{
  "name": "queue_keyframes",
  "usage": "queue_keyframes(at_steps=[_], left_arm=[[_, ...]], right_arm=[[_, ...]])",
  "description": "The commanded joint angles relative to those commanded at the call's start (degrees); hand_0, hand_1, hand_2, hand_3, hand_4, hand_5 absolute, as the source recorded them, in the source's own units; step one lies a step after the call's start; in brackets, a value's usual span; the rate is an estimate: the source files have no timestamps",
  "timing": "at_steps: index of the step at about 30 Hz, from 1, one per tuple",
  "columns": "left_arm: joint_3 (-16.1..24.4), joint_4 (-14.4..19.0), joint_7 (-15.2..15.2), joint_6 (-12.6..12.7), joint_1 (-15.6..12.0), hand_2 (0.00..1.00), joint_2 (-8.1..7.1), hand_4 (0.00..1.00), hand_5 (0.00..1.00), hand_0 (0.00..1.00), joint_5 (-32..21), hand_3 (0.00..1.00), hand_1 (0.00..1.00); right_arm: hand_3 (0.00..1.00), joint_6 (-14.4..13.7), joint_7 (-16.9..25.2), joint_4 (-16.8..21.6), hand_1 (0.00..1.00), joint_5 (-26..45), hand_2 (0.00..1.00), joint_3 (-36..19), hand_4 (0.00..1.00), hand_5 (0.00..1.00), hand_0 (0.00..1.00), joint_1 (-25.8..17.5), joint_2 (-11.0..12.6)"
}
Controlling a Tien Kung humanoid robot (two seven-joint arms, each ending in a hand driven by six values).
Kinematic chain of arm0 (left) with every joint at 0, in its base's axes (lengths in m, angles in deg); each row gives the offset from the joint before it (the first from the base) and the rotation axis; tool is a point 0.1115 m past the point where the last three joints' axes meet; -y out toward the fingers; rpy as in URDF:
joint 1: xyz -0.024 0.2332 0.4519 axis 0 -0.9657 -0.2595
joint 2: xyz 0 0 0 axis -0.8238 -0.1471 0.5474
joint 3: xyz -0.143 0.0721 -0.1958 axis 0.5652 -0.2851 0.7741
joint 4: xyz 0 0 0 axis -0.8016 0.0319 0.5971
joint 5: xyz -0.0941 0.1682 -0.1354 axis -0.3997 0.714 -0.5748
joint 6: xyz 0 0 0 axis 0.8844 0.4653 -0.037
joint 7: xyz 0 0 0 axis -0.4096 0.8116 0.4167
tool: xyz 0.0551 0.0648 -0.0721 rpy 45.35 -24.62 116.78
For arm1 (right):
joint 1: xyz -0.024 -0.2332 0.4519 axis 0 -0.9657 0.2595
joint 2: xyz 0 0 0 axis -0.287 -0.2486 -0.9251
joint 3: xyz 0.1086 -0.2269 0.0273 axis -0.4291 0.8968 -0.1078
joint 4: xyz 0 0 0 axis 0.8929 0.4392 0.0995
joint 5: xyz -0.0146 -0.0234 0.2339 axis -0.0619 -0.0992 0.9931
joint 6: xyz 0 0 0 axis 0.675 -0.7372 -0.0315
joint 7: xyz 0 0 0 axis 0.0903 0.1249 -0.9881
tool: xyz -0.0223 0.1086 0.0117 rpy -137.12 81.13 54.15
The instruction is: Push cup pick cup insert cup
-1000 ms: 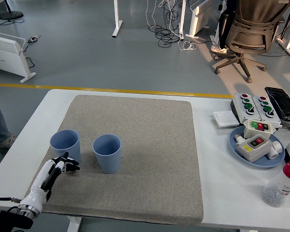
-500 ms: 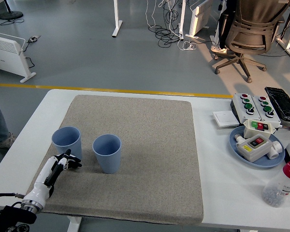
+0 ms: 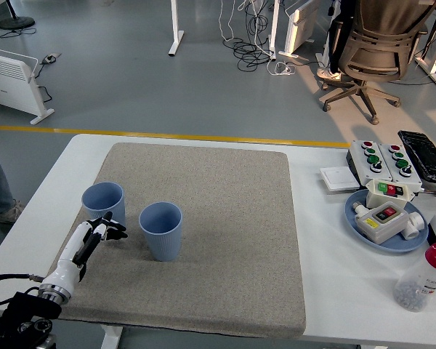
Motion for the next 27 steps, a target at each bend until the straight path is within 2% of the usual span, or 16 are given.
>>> queue_keyframes(at_steps=[14,27], left_arm=[[-3.05,-6.78,-0.91,0.11,5.12,0.457,1.43,0.548,0.998,0.594,-2.74,0.430,0.548],[-5.31,-10.70,-1.48,0.12,8.83,0.456,1.48,0.542,0.998,0.590,-4.81,0.429,0.547]], right_arm=[[0.590,-0.03,-0.08,0.03,0.617,-0.22,0.638,0.06,0.152,0.506,0.670,0.32,-0.06],[0.590,0.05,-0.28,0.09,0.617,-1.01,0.638,-0.32,0.152,0.507,0.670,0.47,-0.26]])
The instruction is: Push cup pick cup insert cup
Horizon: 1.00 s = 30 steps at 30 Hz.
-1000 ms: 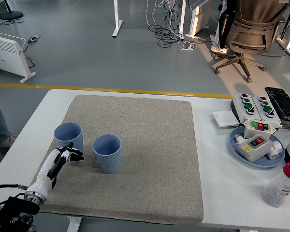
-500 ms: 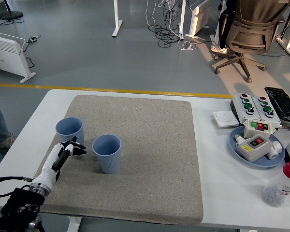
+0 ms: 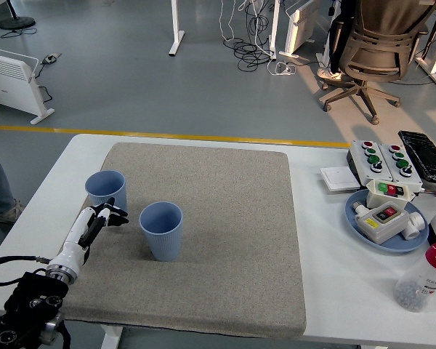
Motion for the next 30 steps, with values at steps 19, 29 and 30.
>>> queue_keyframes(at_steps=[19,29,30], left_arm=[[-7.06,-7.68,-0.81,-0.07,6.80,0.454,0.72,0.538,0.998,0.588,-4.81,0.427,0.544],[-11.02,-11.84,-1.10,-0.46,9.44,0.453,1.13,0.536,0.998,0.585,-7.83,0.427,0.543],[-11.35,-12.14,-1.22,-0.39,9.55,0.453,1.11,0.536,0.998,0.585,-8.10,0.427,0.543]], right_arm=[[0.590,0.30,-0.27,0.13,0.617,-1.07,0.638,-0.34,0.153,0.508,0.670,-0.40,-0.42],[0.590,0.59,-0.58,0.20,0.616,-2.34,0.638,-1.03,0.154,0.508,0.670,-0.82,-0.63],[0.590,0.64,-0.63,0.22,0.616,-2.51,0.638,-1.07,0.154,0.508,0.670,-0.88,-0.66]])
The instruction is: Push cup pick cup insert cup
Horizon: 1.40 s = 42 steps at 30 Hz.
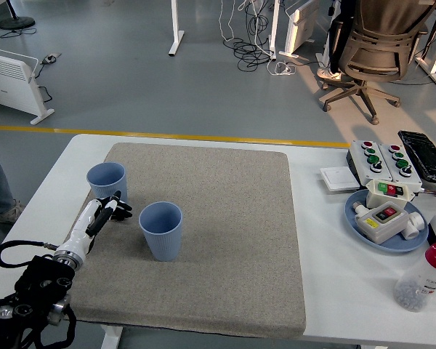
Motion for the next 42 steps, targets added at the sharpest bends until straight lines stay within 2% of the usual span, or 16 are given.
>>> queue_keyframes(at_steps=[10,18,26,33,40,42], left_arm=[[-0.57,-0.63,-0.31,0.19,0.70,0.452,-0.31,0.533,0.998,0.581,-0.55,0.426,0.542],[0.19,0.85,-0.07,0.39,0.30,0.452,-0.51,0.533,0.998,0.580,0.57,0.425,0.540],[2.28,3.49,0.30,0.49,-1.01,0.450,-1.53,0.533,0.998,0.570,2.50,0.425,0.538],[5.58,7.05,0.84,0.43,-3.24,0.450,-2.48,0.533,0.998,0.563,4.74,0.424,0.536],[9.28,11.40,1.26,0.61,-6.06,0.449,-3.53,0.534,0.998,0.533,6.96,0.424,0.534],[11.37,13.66,1.51,1.00,-7.63,0.449,-4.19,0.534,0.998,0.533,7.81,0.424,0.534]], right_arm=[[0.590,0.04,-0.02,0.03,0.617,0.00,0.637,0.15,0.154,0.506,0.670,-0.09,-0.13],[0.590,-0.04,0.22,0.01,0.616,1.01,0.637,0.84,0.154,0.504,0.670,0.17,-0.05],[0.590,-0.13,0.39,-0.03,0.617,1.58,0.636,1.07,0.154,0.505,0.670,0.45,0.11],[0.590,-0.24,0.50,-0.07,0.617,1.89,0.635,1.21,0.155,0.504,0.671,0.63,0.30],[0.590,-0.38,0.65,-0.11,0.617,2.35,0.635,1.44,0.155,0.505,0.671,0.68,0.50],[0.590,-0.41,0.69,-0.11,0.617,2.48,0.635,1.55,0.155,0.505,0.671,0.70,0.57]])
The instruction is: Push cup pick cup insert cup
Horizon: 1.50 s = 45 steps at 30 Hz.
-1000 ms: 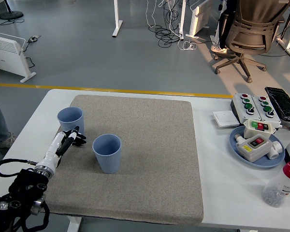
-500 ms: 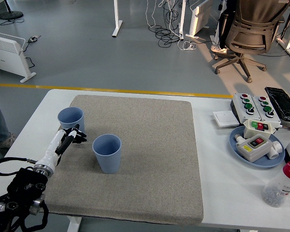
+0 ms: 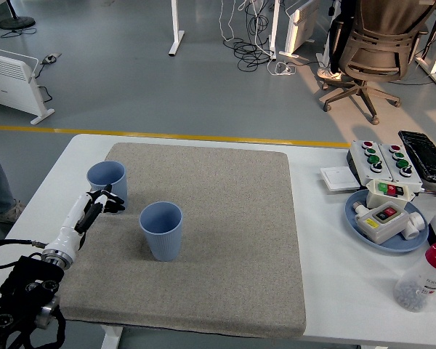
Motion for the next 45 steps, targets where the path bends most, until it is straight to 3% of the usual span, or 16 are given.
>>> queue_keyframes(at_steps=[7,8,12,13,14,19,20,21,25,26,31,32,37,38,39,45], left_arm=[[6.64,5.85,0.99,1.39,-4.84,0.450,-1.25,0.535,0.998,0.510,3.91,0.425,0.523],[8.15,7.24,1.35,1.98,-6.02,0.459,-1.52,0.670,0.998,0.484,5.13,0.444,0.520],[12.11,11.47,2.34,3.56,-8.74,0.459,-2.54,0.670,0.998,0.484,8.89,0.444,0.520],[12.56,12.12,2.45,3.72,-9.00,0.459,-2.66,0.670,0.998,0.484,9.47,0.444,0.520],[13.63,13.60,2.99,4.01,-9.66,0.545,-3.23,0.764,0.998,0.457,10.85,0.526,0.543],[16.38,20.04,6.30,2.75,-9.72,0.545,-5.29,0.764,0.998,0.457,18.52,0.526,0.543],[16.55,21.17,7.13,2.18,-9.40,0.765,-5.64,0.880,0.847,0.678,20.96,0.732,0.727],[16.45,21.87,7.75,1.65,-9.00,0.765,-6.00,0.880,0.847,0.678,22.63,0.732,0.727],[14.50,24.92,11.34,-2.51,-5.67,0.765,-7.87,0.880,0.847,0.678,31.56,0.732,0.727],[13.67,25.30,12.24,-3.89,-4.49,0.895,-8.26,0.919,0.747,0.815,33.69,0.861,0.839],[7.86,25.26,16.05,-11.63,2.46,0.895,-9.49,0.919,0.747,0.815,43.43,0.861,0.839],[6.71,25.11,16.52,-13.31,3.77,0.966,-9.61,0.930,0.663,0.859,45.27,0.925,0.894],[1.45,24.89,19.27,-21.54,9.07,0.966,-10.72,0.930,0.663,0.859,51.90,0.925,0.894],[0.54,24.90,19.67,-23.31,9.95,0.986,-10.96,0.955,0.566,0.894,52.79,0.981,0.918],[-0.86,24.93,20.26,-25.23,11.28,0.986,-11.36,0.955,0.566,0.894,53.61,0.981,0.918],[-6.04,25.32,21.97,-32.47,15.87,0.991,-12.66,0.955,0.516,0.848,56.27,0.994,0.906]], right_arm=[[0.590,-0.09,0.10,-0.02,0.617,0.28,0.635,0.18,0.156,0.505,0.671,0.04,0.15],[0.590,-0.11,0.13,-0.03,0.616,0.39,0.635,0.20,0.155,0.505,0.672,0.03,0.18],[0.590,-0.12,0.18,-0.04,0.616,0.47,0.635,0.27,0.155,0.505,0.672,0.04,0.26],[0.590,-0.12,0.18,-0.04,0.616,0.48,0.635,0.27,0.155,0.505,0.672,0.04,0.26],[0.590,-0.13,0.21,-0.05,0.617,0.55,0.635,0.31,0.156,0.505,0.672,0.03,0.30],[0.590,-0.16,0.23,-0.06,0.617,0.55,0.635,0.17,0.156,0.505,0.672,-0.05,0.35],[0.590,-0.16,0.21,-0.05,0.617,0.52,0.635,0.13,0.156,0.505,0.671,-0.08,0.35],[0.590,-0.16,0.19,-0.04,0.617,0.48,0.635,0.09,0.156,0.505,0.671,-0.11,0.35],[0.590,-0.18,0.06,0.00,0.617,0.28,0.635,-0.10,0.156,0.505,0.671,-0.26,0.35],[0.590,-0.18,0.00,0.01,0.616,0.17,0.635,-0.17,0.156,0.505,0.671,-0.31,0.36],[0.590,-0.21,-0.27,0.09,0.616,-0.22,0.635,-0.41,0.156,0.505,0.671,-0.60,0.40],[0.590,-0.22,-0.31,0.11,0.617,-0.27,0.635,-0.44,0.156,0.504,0.671,-0.64,0.41],[0.590,-0.37,-0.38,0.17,0.617,-0.03,0.635,-0.27,0.156,0.504,0.671,-0.94,0.42],[0.590,-0.39,-0.40,0.18,0.617,-0.02,0.634,-0.26,0.156,0.505,0.671,-0.98,0.44],[0.590,-0.44,-0.42,0.20,0.617,0.05,0.634,-0.21,0.156,0.505,0.671,-1.03,0.45],[0.590,-0.53,-0.47,0.27,0.617,0.48,0.634,0.08,0.156,0.504,0.672,-1.16,0.52]])
